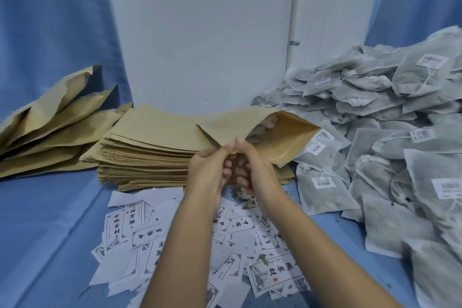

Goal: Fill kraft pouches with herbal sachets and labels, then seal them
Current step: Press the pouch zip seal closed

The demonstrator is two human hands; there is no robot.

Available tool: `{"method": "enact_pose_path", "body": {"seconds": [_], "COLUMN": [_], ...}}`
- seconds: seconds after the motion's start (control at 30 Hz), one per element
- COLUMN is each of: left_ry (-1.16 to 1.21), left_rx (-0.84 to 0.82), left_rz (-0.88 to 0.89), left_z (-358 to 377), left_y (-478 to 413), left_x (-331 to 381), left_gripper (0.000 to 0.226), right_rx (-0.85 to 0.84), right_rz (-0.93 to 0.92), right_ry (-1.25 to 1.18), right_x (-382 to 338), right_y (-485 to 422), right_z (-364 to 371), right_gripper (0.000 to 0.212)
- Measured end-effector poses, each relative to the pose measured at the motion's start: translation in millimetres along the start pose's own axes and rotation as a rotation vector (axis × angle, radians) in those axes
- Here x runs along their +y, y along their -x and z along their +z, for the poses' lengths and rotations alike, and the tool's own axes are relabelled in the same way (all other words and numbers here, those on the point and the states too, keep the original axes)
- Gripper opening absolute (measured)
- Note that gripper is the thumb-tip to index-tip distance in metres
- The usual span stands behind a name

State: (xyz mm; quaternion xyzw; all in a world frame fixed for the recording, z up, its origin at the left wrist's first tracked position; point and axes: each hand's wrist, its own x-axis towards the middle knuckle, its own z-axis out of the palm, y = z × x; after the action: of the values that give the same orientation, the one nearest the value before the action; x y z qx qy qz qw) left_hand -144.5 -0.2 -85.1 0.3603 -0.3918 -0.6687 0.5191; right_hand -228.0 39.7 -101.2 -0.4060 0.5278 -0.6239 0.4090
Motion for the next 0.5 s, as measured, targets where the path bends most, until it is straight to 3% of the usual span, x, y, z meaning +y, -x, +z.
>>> {"method": "enact_pose_path", "body": {"seconds": [0.13,0.23,0.37,0.5], "left_ry": [0.017,-0.009,-0.034,-0.006], "left_rx": [-0.243,-0.247,-0.244,-0.244], "left_rz": [-0.209,-0.225,-0.237,-0.266], "left_z": [5,11,11,7], "left_y": [6,9,7,4], "left_x": [-1,-5,-7,-6], "left_gripper": [0.026,0.028,0.025,0.024], "right_rx": [0.174,0.236,0.228,0.187], "right_rz": [0.051,0.095,0.071,0.091], "right_ry": [-0.228,-0.299,-0.196,-0.215], "right_x": [-3,-3,0,0], "right_y": [-1,-3,-7,-7], "right_z": [3,1,-2,-2], "right_gripper": [0.038,0.027,0.012,0.021]}}
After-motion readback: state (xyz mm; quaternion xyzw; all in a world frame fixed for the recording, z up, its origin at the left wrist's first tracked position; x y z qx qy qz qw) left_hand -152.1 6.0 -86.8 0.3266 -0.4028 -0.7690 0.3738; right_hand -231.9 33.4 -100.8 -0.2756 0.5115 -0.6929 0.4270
